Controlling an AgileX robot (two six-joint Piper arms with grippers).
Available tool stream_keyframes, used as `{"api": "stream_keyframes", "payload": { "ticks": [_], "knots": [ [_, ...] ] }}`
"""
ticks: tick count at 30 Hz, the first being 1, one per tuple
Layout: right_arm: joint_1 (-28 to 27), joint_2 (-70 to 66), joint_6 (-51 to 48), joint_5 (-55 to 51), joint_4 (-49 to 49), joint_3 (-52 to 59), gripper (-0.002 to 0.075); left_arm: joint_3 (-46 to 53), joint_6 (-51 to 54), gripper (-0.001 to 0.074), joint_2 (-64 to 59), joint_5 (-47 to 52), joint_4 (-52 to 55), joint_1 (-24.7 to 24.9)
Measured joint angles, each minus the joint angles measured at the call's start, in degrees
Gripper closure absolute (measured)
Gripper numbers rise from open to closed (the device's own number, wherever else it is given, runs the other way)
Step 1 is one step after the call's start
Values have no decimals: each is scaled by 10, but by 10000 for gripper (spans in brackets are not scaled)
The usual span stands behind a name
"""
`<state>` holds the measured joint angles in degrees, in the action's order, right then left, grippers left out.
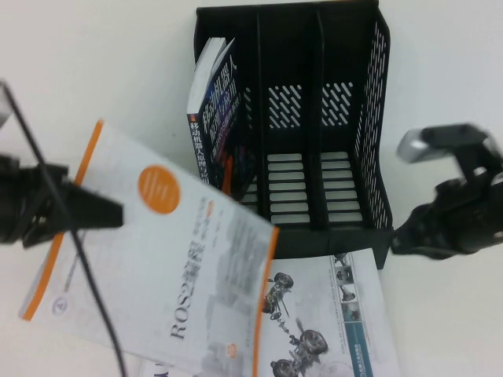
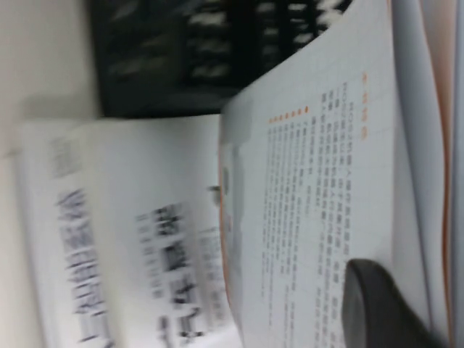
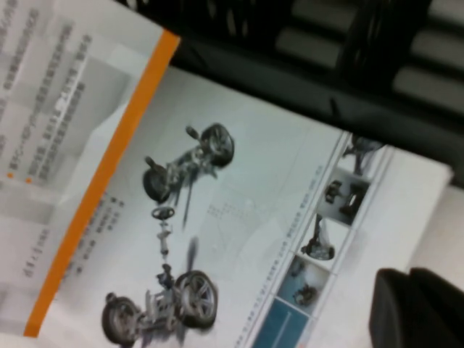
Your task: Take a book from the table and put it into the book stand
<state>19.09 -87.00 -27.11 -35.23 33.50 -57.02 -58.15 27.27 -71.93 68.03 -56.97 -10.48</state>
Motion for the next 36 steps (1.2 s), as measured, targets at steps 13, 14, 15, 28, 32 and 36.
{"api": "stream_keyframes", "payload": {
  "ticks": [13, 14, 15, 28, 32, 36],
  "knots": [
    [-4, 215, 31, -64, -51, 3, 726, -239, -172, 624, -21, -83, 100, 192],
    [-4, 231, 42, -73, -64, 3, 726, -259, -182, 624, -37, -92, 112, 200],
    [-4, 247, 54, -84, -80, 3, 726, -279, -196, 624, -55, -101, 128, 208],
    [-4, 439, 239, -232, -295, 3, 726, -549, -361, 624, -277, -91, 319, 276],
    [-4, 492, 261, -254, -310, 3, 726, -608, -394, 624, -320, -83, 335, 278],
    [-4, 528, 274, -285, -322, 3, 726, -647, -417, 624, -356, -81, 349, 278]
  ]
}}
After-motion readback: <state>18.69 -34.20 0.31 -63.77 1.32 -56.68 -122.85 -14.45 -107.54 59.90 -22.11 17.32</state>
